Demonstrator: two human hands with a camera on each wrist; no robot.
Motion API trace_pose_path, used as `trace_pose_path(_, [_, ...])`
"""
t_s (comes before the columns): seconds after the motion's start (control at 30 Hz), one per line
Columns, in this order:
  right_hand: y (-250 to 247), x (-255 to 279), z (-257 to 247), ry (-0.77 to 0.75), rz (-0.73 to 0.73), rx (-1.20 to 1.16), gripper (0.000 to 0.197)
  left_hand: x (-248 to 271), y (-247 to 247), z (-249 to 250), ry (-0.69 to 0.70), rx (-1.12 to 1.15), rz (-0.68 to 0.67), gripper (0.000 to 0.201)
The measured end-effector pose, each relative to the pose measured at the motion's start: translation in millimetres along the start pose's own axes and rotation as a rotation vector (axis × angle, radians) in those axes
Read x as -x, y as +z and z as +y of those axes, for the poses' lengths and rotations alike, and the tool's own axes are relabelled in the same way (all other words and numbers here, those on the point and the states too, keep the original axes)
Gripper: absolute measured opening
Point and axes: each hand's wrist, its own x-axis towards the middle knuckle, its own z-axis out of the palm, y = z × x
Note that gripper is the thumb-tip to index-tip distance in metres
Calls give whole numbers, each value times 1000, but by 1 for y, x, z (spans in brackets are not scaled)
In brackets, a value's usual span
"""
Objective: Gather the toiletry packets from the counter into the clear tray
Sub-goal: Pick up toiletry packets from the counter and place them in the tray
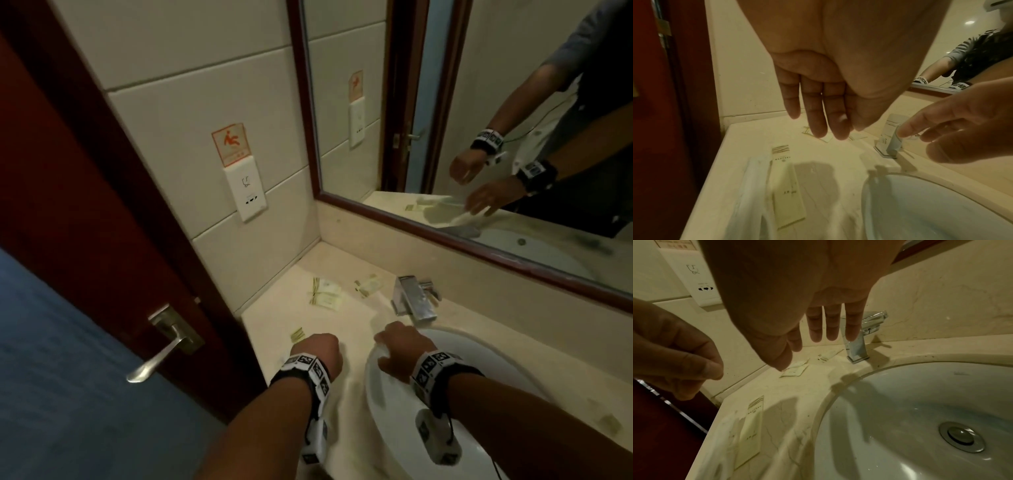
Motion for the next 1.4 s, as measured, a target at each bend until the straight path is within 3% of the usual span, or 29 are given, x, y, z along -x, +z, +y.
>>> trace_pose_path(0.5, [-25, -106, 2, 120, -8, -32, 59, -135, -11, -25, 72, -24, 42, 28])
trace_pose_path(0.8, [-16, -165, -2, 135, -110, -103, 56, -202, 5, -39, 104, -65, -75, 33])
trace_pose_path(1.17, [3, -233, -20, 86, -186, -121, 62, -257, 26, -62, 39, 11, -83, 75])
trace_pose_path(1.4, [22, -256, -46, 71, -165, -191, 75, -283, 41, -73, 37, 0, -188, 81])
